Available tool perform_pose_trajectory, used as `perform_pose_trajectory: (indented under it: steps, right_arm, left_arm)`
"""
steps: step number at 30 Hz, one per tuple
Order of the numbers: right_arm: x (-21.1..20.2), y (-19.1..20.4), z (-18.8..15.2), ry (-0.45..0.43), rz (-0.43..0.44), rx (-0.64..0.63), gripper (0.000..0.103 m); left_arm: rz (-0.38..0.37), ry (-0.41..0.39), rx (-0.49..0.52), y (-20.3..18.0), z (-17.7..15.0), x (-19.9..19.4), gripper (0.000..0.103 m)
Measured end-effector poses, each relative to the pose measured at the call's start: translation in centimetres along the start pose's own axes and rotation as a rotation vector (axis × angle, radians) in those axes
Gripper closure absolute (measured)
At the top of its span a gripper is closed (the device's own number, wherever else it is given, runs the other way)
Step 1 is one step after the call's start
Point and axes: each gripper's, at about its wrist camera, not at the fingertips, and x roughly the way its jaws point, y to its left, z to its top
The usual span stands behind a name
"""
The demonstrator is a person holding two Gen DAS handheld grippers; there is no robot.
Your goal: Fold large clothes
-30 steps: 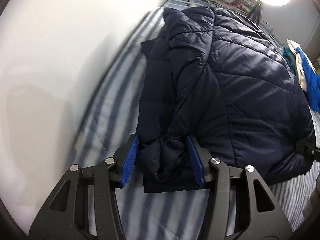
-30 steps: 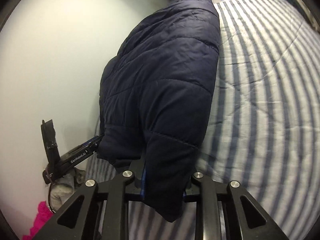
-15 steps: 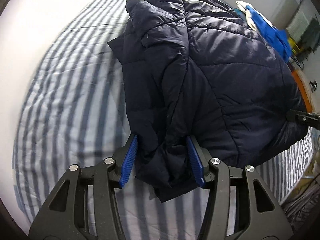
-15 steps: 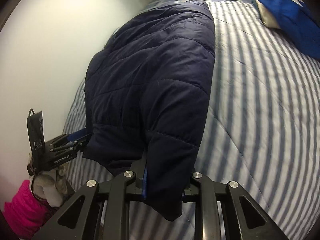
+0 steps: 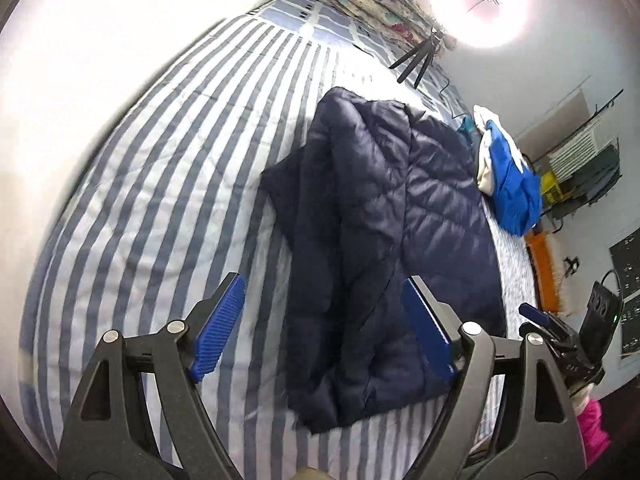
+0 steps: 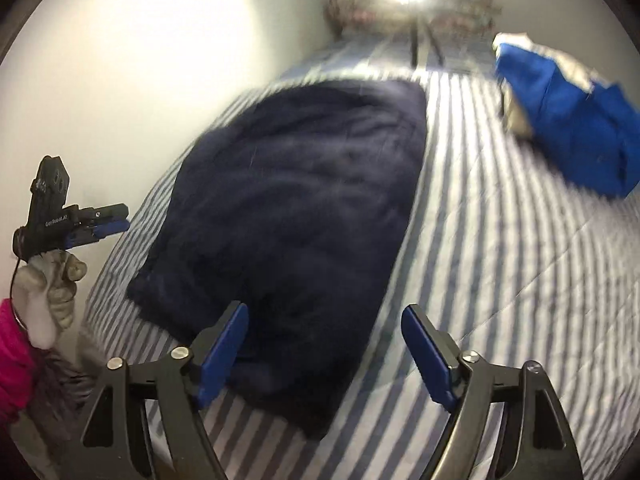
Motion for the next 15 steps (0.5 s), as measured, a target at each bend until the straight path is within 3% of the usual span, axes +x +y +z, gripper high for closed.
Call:
perform_pose_trajectory:
  steps: [4,10,15]
  right_arm:
    - [0.7,-1.6,1.6,-0.049,0.041,0.053,0.016]
    - [3.1,-6.1,2.2,0.003,0.108,0.193,0.016]
    - [5.3,-9.6,2.3,0.029,0.200,0.359,0.016]
  left_arm:
    - [-0.064,0.080,-0.030,-0.3,2.3,3.1,0.020]
    - [-0.189,0.120,-0.233,3.4,4.3,6.1,0.020]
    - [-0.213,0.131,-0.353,6.8,5.0,8.0,0.020]
